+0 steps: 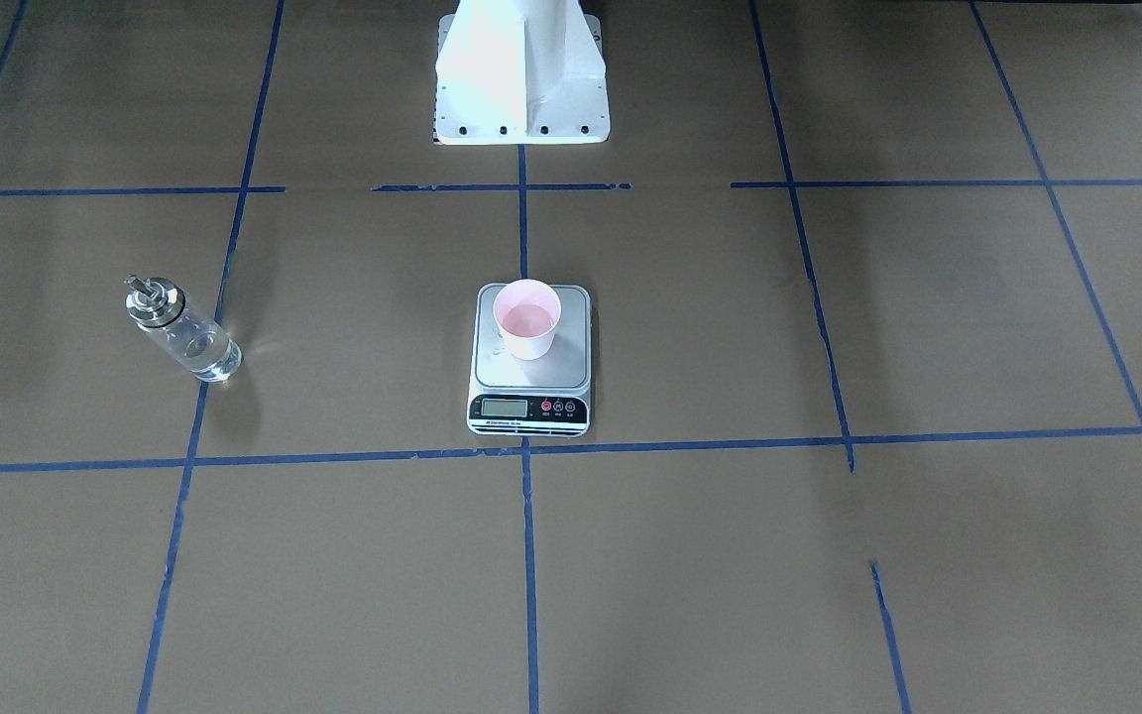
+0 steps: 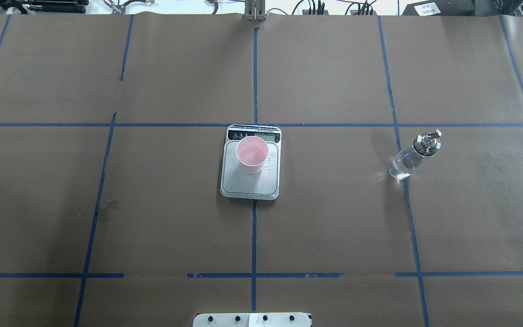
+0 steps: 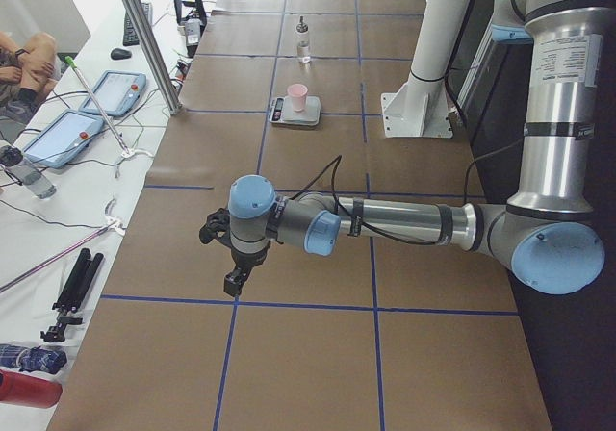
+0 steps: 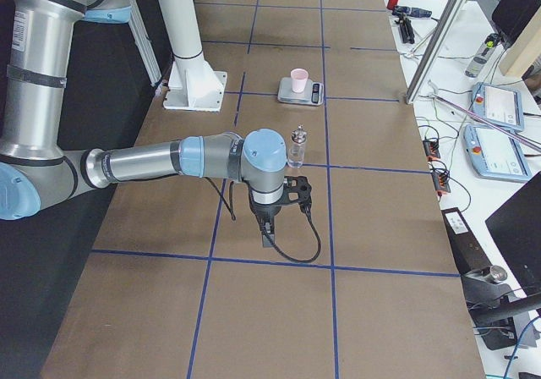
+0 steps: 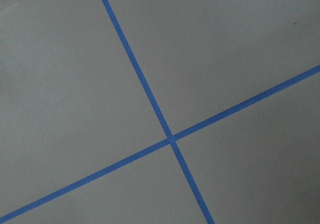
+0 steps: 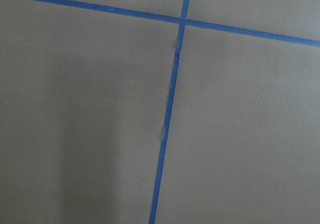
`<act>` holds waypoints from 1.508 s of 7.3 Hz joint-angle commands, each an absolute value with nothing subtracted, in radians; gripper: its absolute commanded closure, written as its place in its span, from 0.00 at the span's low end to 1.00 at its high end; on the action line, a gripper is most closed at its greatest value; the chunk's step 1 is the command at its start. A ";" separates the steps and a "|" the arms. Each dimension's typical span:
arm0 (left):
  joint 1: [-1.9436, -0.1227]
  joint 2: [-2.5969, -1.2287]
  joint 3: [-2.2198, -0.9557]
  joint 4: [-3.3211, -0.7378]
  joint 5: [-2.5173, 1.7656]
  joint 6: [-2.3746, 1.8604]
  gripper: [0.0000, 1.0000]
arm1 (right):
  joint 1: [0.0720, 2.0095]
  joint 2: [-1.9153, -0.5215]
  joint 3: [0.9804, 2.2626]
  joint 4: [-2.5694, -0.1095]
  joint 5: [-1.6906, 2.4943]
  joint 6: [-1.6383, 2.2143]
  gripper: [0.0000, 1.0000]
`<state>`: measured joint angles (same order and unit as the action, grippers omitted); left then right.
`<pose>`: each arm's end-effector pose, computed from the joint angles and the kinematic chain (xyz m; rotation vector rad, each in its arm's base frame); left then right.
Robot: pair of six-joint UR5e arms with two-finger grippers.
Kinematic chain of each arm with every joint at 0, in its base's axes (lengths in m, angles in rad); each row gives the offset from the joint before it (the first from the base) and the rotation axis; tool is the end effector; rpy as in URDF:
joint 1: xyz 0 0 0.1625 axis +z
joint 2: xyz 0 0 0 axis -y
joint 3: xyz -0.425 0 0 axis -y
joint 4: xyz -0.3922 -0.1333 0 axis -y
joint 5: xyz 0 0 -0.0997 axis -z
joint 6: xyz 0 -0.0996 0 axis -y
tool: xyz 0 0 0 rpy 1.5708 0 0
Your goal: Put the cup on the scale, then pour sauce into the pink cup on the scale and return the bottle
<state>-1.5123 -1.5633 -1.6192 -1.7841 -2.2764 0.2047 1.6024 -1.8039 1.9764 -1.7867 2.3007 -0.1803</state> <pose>-0.0391 -0.5074 0.6198 0.2956 0.6853 0.3406 0.0790 -0.3823 0.5872 0.0360 -0.7306 -0.1262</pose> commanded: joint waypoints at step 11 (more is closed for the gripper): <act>-1.529 -1.513 -1.618 -1.654 -2.303 0.225 0.00 | 1.580 -1.783 1.743 -1.471 2.336 0.027 0.00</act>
<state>-1.5294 -1.5125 -1.6172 -1.6548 -2.3025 0.2255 1.5801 -1.7898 1.7499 -1.4861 2.3340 -0.0053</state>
